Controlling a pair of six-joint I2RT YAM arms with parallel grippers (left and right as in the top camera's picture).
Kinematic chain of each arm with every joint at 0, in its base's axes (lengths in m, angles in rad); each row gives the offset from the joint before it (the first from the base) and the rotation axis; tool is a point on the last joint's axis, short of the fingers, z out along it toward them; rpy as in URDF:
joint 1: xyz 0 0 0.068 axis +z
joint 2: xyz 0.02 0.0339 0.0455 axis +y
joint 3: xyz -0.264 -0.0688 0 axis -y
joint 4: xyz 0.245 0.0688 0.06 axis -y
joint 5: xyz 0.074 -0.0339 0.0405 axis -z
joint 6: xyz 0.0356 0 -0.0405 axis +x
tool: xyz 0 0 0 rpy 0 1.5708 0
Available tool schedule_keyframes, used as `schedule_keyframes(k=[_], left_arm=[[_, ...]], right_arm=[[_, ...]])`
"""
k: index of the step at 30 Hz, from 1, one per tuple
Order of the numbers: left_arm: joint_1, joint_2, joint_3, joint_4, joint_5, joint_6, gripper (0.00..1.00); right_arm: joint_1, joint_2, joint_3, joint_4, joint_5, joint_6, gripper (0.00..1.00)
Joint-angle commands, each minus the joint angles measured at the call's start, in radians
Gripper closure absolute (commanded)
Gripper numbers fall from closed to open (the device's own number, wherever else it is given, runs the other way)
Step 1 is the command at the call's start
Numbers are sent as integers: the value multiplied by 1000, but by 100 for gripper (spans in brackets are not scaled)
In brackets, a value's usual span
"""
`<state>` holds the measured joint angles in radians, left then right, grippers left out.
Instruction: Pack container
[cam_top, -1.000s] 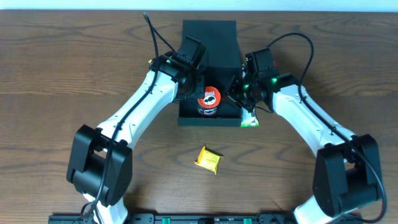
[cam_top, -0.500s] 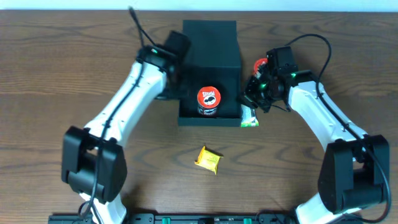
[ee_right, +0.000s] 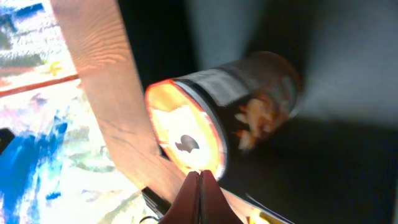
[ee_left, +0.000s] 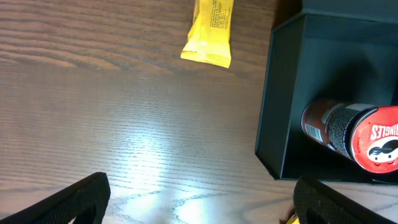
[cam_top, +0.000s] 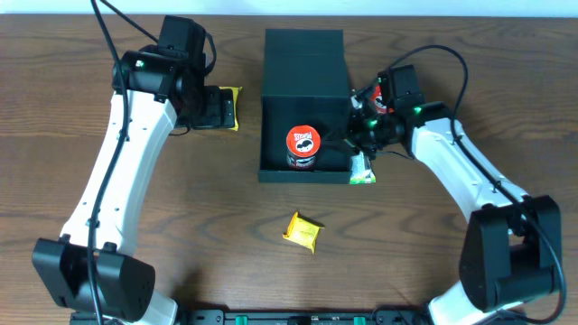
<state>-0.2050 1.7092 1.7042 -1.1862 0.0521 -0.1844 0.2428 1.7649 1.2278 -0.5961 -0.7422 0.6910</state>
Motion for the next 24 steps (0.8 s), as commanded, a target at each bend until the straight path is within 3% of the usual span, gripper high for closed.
schedule_keyframes(k=[1, 24], left_arm=[[1, 3, 12, -6, -6, 13, 5], [1, 3, 12, 6, 1, 1, 5]], right_arm=[[29, -5, 18, 28, -13, 31, 99], [73, -5, 18, 3, 196, 18, 98]])
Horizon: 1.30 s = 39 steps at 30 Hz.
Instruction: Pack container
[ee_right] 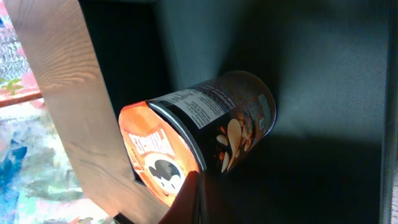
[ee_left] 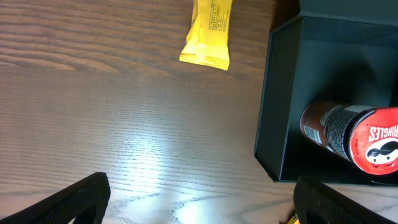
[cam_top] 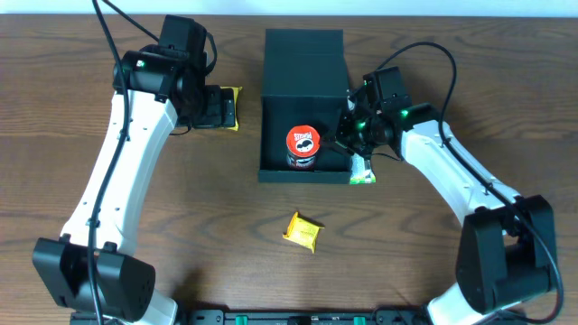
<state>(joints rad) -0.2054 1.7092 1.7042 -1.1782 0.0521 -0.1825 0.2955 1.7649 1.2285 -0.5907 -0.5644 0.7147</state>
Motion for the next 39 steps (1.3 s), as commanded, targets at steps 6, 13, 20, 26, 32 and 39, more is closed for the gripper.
schedule_keyframes(k=[6, 13, 20, 26, 32, 39], left_arm=[[1, 3, 12, 2, 19, -1, 5], [1, 3, 12, 1, 19, -1, 5], [1, 3, 12, 4, 19, -1, 4], [1, 3, 12, 4, 19, -1, 5], [1, 3, 12, 5, 19, -1, 4], [1, 3, 12, 5, 19, -1, 5]], right_arm=[[19, -5, 17, 39, -29, 15, 99], [19, -5, 17, 49, -53, 18, 98], [37, -5, 17, 45, -23, 18, 99], [56, -5, 17, 51, 14, 21, 98], [60, -5, 17, 27, 62, 9, 98], [61, -4, 17, 26, 77, 5, 99]])
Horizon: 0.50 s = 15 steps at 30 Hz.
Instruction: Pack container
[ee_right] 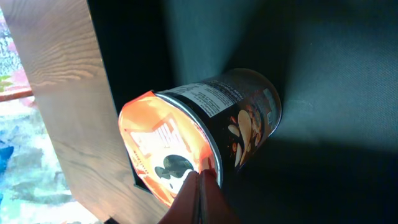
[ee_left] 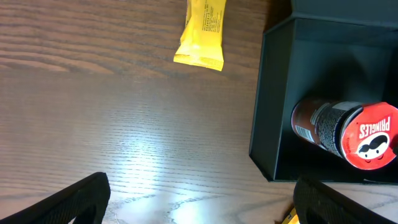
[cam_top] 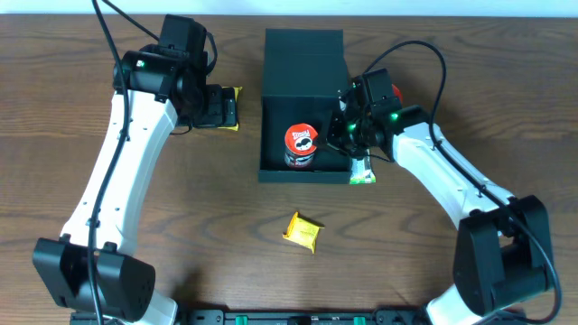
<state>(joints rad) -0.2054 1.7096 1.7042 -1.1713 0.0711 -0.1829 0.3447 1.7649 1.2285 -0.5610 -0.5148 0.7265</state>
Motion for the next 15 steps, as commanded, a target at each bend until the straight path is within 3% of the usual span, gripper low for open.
schedule_keyframes(k=[1, 15], left_arm=[[1, 3, 12, -2, 0, -1, 5], [1, 3, 12, -2, 1, -2, 5]], right_arm=[[15, -4, 17, -4, 35, -10, 98], [13, -4, 17, -8, 94, -42, 98]])
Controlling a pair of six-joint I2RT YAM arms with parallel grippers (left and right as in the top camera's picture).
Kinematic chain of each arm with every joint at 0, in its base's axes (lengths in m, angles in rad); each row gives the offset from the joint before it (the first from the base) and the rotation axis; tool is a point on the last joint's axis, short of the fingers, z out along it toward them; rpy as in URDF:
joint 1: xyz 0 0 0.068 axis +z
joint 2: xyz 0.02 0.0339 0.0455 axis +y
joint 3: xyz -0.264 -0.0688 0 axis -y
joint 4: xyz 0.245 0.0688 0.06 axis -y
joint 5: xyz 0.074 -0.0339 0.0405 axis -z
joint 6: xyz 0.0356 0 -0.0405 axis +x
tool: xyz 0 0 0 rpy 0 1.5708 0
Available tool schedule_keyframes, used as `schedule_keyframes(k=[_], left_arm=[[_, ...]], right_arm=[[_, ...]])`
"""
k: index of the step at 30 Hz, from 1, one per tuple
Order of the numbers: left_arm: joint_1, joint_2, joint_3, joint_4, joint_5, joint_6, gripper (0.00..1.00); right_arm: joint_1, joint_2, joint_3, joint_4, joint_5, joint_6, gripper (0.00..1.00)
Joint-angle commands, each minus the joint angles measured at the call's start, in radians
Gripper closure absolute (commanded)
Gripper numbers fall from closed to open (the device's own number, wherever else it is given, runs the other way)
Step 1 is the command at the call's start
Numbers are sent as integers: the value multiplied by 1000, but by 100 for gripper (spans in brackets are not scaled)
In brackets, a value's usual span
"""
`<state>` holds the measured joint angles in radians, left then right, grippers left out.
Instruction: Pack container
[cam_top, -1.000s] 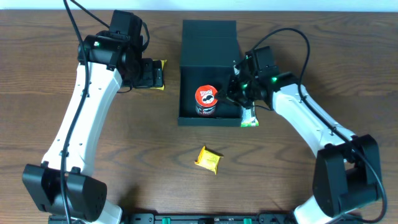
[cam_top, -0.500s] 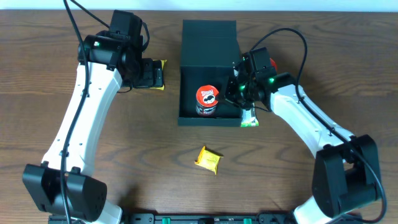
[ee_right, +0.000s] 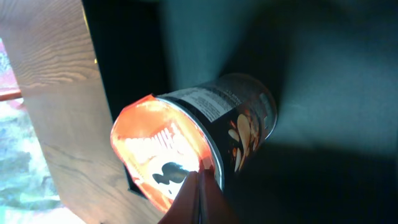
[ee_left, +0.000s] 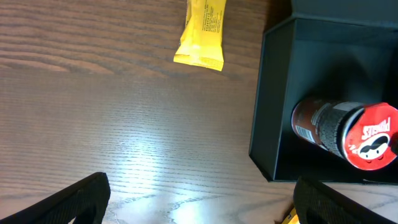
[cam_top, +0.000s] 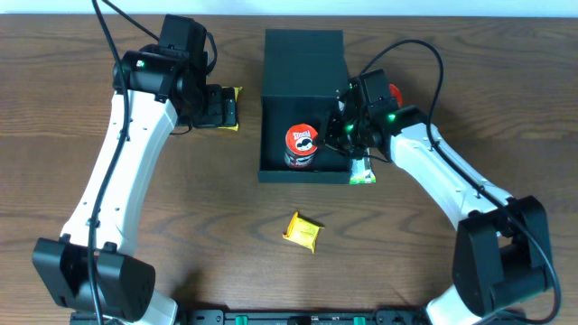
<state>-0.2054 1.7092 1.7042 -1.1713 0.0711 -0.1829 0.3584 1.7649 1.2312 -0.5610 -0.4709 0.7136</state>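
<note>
The black open-topped box (cam_top: 302, 178) stands mid-table with a red-lidded Pringles can (cam_top: 302, 144) leaning inside its front part. My right gripper (cam_top: 341, 137) reaches into the box from the right, shut. In the right wrist view its closed tips (ee_right: 202, 177) touch the rim of the can's lid (ee_right: 161, 155), with nothing between them. My left gripper (cam_top: 209, 108) hovers open over the table left of the box, beside a yellow packet (cam_top: 233, 106). The left wrist view shows that packet (ee_left: 202, 34), the box wall (ee_left: 264, 112) and the can (ee_left: 348, 130).
A second yellow packet (cam_top: 303, 231) lies in front of the box. A green and white packet (cam_top: 362, 171) rests against the box's front right corner. A red object (cam_top: 391, 93) shows behind the right arm.
The can's lid has turned a little and tipped slightly. My right gripper stays shut against its rim, barely shifted. The left arm has not moved.
My right gripper was shut at the box's right wall, clear of the can. It then stood further left inside the box, and later with its tips at the can's lid. Now the can has turned slightly. My left gripper stayed open by the yellow packet.
</note>
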Motion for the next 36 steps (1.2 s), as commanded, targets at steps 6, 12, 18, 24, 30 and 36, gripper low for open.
schedule_keyframes(k=[6, 12, 18, 24, 30, 36], left_arm=[[1, 3, 12, -2, 1, -5, 5], [1, 3, 12, -2, 3, -5, 5], [1, 3, 12, -2, 8, -5, 5], [1, 3, 12, -2, 8, -5, 5], [1, 3, 12, -2, 8, -8, 5], [1, 3, 12, -2, 8, -9, 5]], right_arm=[[-13, -4, 14, -13, 81, -50, 98], [-25, -4, 14, -26, 109, -69, 98], [-57, -4, 14, -27, 108, -84, 99], [-92, -4, 14, -26, 109, -118, 98], [-116, -4, 14, -43, 154, -148, 98], [-116, -4, 14, -70, 198, -162, 99]])
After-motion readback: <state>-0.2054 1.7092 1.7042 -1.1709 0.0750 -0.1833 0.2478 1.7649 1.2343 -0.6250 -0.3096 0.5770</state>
